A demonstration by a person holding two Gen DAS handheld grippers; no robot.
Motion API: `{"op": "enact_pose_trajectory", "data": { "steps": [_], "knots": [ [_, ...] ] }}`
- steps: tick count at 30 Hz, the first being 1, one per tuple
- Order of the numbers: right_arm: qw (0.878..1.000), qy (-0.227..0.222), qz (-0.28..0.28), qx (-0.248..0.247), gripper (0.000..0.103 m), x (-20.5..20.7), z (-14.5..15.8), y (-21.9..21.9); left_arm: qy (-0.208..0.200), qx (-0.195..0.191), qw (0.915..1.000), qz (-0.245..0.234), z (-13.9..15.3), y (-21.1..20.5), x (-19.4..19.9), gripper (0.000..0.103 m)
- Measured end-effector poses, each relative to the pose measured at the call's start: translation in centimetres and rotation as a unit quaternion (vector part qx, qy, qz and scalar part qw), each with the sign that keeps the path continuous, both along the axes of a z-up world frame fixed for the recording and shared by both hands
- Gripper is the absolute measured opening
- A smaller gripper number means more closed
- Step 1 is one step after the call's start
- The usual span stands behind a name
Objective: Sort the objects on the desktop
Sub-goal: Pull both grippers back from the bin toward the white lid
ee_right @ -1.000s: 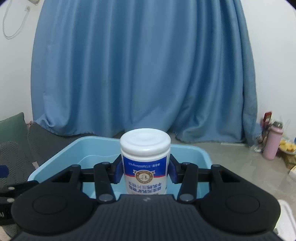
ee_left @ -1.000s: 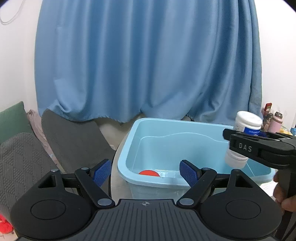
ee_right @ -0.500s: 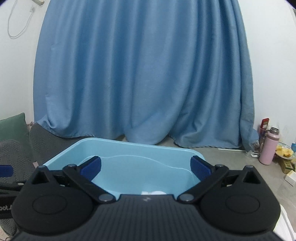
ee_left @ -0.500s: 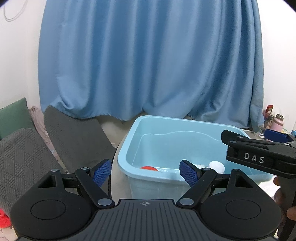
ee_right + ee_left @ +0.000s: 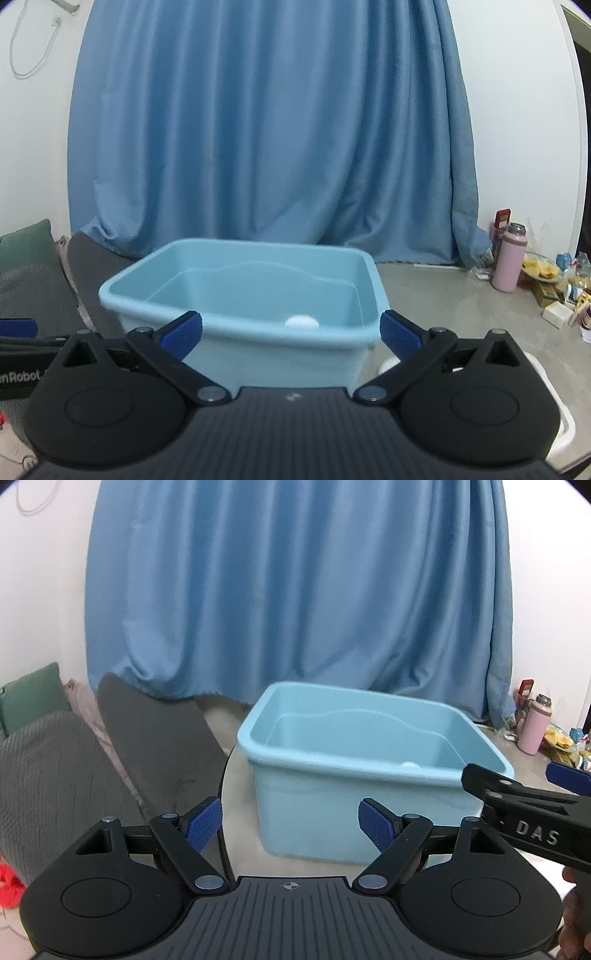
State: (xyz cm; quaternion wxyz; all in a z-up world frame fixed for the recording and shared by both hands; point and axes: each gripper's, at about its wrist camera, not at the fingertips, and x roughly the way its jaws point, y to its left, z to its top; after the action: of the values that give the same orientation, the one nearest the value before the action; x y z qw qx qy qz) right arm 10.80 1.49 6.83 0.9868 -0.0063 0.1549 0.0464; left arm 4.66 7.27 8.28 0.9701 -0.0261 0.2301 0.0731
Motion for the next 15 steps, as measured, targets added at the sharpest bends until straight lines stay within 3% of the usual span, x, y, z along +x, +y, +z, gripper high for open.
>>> {"op": "enact_pose_trajectory", "data": {
  "steps": [15],
  "knots": [
    [0.999,0.044,-0.022,0.012,0.103,-5.4,-3.9,-2.4,0.025,0.015,0.9995,-0.01,-3.3,-1.4,-5.3,0.083]
  ]
}}
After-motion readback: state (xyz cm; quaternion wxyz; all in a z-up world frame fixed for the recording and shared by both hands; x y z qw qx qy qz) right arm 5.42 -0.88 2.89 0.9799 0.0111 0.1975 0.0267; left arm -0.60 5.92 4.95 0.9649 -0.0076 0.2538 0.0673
